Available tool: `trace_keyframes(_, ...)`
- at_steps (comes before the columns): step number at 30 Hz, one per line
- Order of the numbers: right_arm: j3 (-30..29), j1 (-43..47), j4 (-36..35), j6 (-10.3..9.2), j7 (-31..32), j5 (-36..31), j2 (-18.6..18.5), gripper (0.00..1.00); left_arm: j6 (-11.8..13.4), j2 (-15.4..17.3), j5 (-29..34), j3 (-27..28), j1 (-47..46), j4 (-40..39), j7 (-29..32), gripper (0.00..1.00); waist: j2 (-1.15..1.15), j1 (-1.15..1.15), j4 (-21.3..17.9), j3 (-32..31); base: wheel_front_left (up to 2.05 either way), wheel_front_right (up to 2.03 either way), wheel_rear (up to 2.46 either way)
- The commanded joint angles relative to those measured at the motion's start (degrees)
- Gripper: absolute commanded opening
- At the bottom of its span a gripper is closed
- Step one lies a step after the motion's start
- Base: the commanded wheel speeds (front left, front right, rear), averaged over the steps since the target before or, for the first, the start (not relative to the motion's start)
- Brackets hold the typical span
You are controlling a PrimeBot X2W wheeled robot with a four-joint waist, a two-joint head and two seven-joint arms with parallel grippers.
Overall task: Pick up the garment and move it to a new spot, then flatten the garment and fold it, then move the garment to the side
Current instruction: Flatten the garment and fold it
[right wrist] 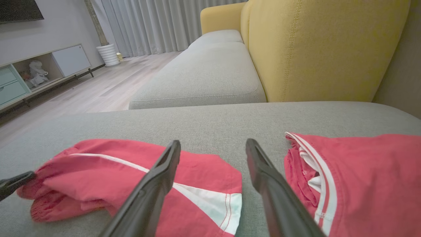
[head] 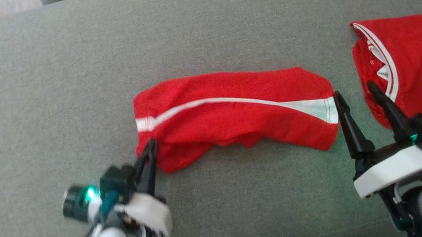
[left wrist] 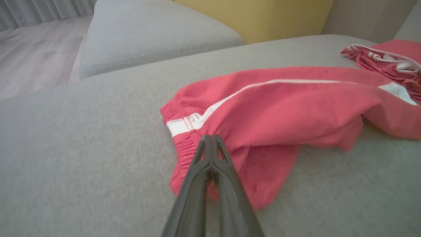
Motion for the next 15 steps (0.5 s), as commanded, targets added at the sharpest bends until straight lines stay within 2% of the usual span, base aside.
trace_keyframes(1,0.77,-0.88,-1.73,0.37,-0.22,0.41,0.09,1.0,0.5,1.22,-0.54,1.92,1.0,-2.17,-0.84,0.0,0.0,0.0,0.21,-0.19,0.0,0.0,0.0)
trace_keyframes(10,-0.77,-0.55,-1.13,0.37,0.25,0.74,0.03,1.0,1.89,0.18,-4.15,1.99,9.48,-5.99,0.63,0.0,0.0,0.0,1.02,-0.69,0.0,0.0,0.0)
trace_keyframes(11,-0.83,-0.56,-1.09,0.37,0.28,0.75,0.03,1.0,1.94,0.16,-4.25,1.94,9.54,-5.89,0.69,0.06,0.0,0.0,1.06,-0.69,0.0,0.0,0.0)
trace_keyframes(12,-0.83,-0.6,-1.06,0.37,0.32,0.75,0.03,1.0,1.91,0.07,-4.5,1.94,9.6,-5.71,0.74,0.36,0.0,0.0,1.03,-0.7,0.0,0.0,0.0)
trace_keyframes(13,-0.88,-0.63,-1.0,0.37,0.42,0.69,0.04,1.0,1.94,-0.07,-4.84,2.0,9.69,-5.52,0.81,0.8,0.0,0.0,0.97,-0.75,0.0,0.0,0.0)
trace_keyframes(14,-0.94,-0.65,-0.93,0.37,0.59,0.64,0.04,1.0,2.08,-0.21,-5.08,2.09,9.76,-5.5,0.67,1.0,0.0,0.0,0.91,-0.82,0.0,0.0,0.0)
trace_keyframes(15,-0.96,-0.74,-1.02,0.37,0.49,0.41,-0.02,1.0,2.23,-0.36,-5.34,2.22,9.88,-5.58,0.41,1.0,0.0,0.0,0.84,-0.94,0.0,0.0,0.0)
